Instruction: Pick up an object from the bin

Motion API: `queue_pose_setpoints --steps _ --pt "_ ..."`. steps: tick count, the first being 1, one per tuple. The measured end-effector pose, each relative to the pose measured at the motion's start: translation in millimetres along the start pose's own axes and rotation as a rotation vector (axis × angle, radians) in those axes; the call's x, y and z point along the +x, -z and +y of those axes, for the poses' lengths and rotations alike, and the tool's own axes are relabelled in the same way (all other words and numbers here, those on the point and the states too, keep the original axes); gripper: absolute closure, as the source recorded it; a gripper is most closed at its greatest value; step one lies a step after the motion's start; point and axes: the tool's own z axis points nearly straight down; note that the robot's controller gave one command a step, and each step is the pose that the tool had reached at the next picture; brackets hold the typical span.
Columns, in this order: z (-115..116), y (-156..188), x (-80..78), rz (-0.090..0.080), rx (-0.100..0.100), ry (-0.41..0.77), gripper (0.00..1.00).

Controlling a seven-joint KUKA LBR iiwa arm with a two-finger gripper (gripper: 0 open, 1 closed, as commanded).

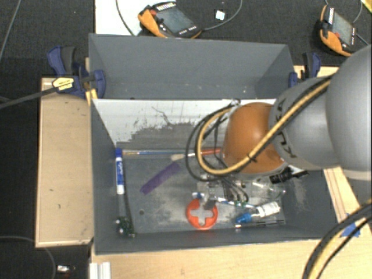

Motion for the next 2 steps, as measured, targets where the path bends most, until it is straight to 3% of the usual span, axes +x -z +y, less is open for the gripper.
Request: queue_pose_setpoints --steps 2 --pt "-0.2 67.4 0.6 0.005 0.0 0.002 1.0"
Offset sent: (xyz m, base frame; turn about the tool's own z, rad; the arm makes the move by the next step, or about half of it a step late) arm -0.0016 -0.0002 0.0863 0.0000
